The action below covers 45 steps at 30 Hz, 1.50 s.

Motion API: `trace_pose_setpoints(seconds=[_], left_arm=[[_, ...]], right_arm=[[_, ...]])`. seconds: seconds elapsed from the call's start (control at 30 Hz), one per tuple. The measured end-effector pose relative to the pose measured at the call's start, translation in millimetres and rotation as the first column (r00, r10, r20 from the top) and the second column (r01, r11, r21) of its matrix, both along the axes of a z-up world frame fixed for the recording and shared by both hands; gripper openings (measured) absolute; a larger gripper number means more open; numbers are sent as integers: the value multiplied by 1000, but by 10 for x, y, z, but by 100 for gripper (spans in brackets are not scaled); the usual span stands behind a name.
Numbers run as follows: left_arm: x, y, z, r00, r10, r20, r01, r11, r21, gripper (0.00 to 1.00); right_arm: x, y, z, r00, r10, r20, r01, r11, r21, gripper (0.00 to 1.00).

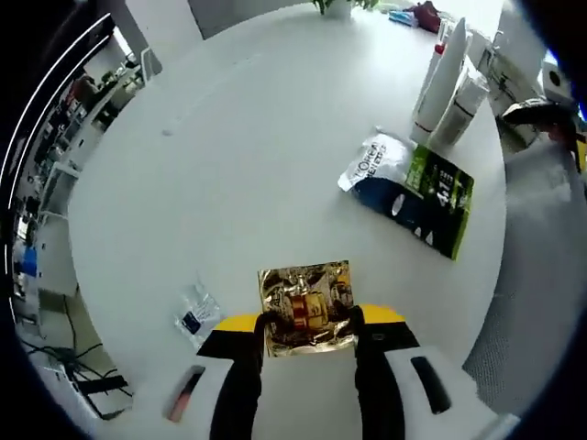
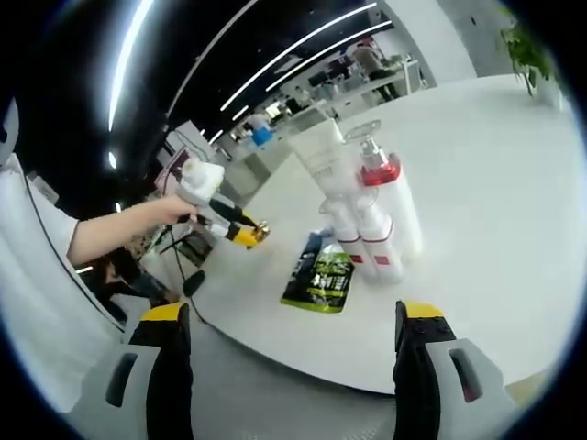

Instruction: Arrange the skincare products in the storage area until every visible bottle or jar stands upright without overlapping.

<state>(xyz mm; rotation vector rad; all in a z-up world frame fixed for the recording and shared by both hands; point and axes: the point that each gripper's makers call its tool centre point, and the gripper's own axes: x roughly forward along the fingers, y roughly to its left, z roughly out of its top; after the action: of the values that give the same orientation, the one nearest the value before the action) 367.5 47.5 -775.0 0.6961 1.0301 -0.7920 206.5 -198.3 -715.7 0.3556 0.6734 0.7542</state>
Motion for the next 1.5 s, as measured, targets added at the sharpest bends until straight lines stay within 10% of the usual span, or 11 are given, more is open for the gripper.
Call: trace_pose_setpoints(seconds=[0.3,0.57,1.5], left_arm=[[8,-151,148,967,-253,-36,254,966,40,43],[-23,-302,-11,890,-448,-85,453,890,53,43],[-3,-579,-611,848,-506,-155,517,855,40,43]], right_arm=[[7,-16,-8,1000,-1,2,1,1000,-1,92],[6,-5,0,1000,-8,1,8,1000,-2,92],[37,-43,-31,1000,-28,-7,28,999,-19,92]])
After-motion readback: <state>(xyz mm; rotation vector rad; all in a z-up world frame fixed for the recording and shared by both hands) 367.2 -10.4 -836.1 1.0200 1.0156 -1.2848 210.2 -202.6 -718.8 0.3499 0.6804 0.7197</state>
